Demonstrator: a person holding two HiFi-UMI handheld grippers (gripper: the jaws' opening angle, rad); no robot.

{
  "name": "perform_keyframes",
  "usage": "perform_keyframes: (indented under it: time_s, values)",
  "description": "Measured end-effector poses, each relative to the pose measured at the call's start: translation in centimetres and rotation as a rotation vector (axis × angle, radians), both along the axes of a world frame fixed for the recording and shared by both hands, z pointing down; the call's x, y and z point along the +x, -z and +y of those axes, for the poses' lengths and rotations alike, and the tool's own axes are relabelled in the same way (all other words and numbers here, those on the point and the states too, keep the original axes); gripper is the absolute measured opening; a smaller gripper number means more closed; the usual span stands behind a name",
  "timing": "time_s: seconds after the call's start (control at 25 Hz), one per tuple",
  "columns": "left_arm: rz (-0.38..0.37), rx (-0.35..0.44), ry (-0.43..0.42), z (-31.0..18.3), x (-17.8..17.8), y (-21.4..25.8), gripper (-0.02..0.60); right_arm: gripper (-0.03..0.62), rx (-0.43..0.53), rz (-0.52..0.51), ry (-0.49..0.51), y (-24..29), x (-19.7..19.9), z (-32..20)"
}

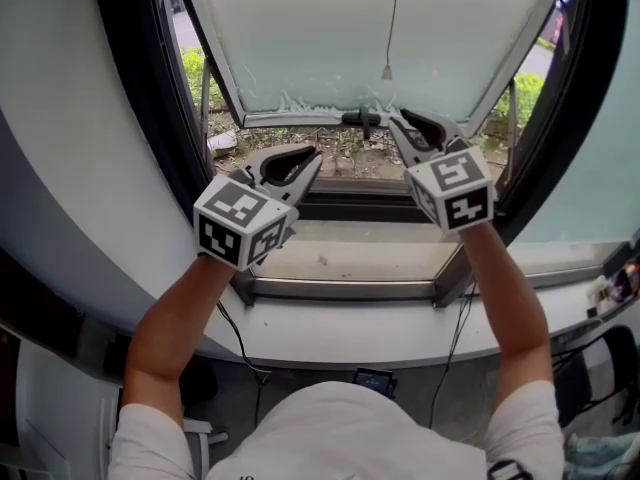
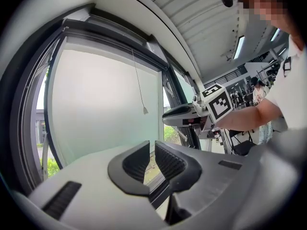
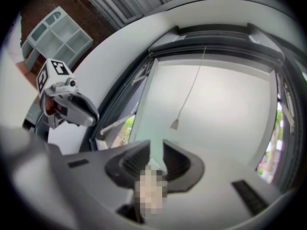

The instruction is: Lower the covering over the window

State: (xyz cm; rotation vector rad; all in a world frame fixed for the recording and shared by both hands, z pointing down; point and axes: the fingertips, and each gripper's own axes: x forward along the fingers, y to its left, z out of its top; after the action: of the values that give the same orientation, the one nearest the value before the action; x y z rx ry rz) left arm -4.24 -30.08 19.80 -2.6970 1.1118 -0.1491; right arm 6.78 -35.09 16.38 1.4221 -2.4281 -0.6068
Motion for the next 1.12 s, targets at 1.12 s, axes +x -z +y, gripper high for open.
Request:
perform_keyframes:
  time_s: [1.12]
  values:
    - [-0.024, 0.053, 0.007, -1.6, 0.4, 3.3, 0.034, 0.123, -0.005, -0.039, -0.119, 7.4, -2.4, -7.4]
